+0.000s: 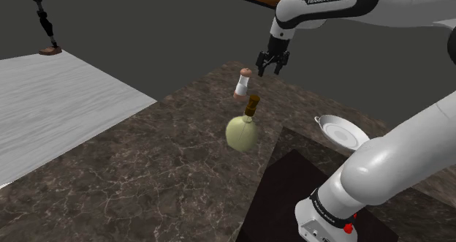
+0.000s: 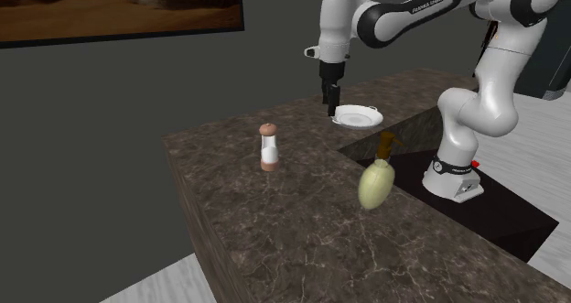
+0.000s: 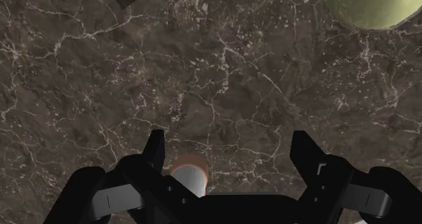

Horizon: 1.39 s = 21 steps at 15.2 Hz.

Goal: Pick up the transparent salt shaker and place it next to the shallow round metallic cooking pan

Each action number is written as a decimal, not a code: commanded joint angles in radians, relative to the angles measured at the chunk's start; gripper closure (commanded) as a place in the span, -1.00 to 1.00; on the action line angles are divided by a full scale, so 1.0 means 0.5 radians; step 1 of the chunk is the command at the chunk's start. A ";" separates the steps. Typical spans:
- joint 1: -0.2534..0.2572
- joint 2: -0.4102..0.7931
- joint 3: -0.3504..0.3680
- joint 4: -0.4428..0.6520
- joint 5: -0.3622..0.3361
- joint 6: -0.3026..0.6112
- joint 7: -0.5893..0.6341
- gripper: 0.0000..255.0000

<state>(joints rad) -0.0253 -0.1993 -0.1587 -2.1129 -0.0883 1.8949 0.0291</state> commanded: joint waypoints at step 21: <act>-0.180 1.431 -0.067 1.406 0.256 0.158 -0.301 -1.00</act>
<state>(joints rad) -0.1133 0.5108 -0.1926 -1.4048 0.0384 1.9623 -0.1191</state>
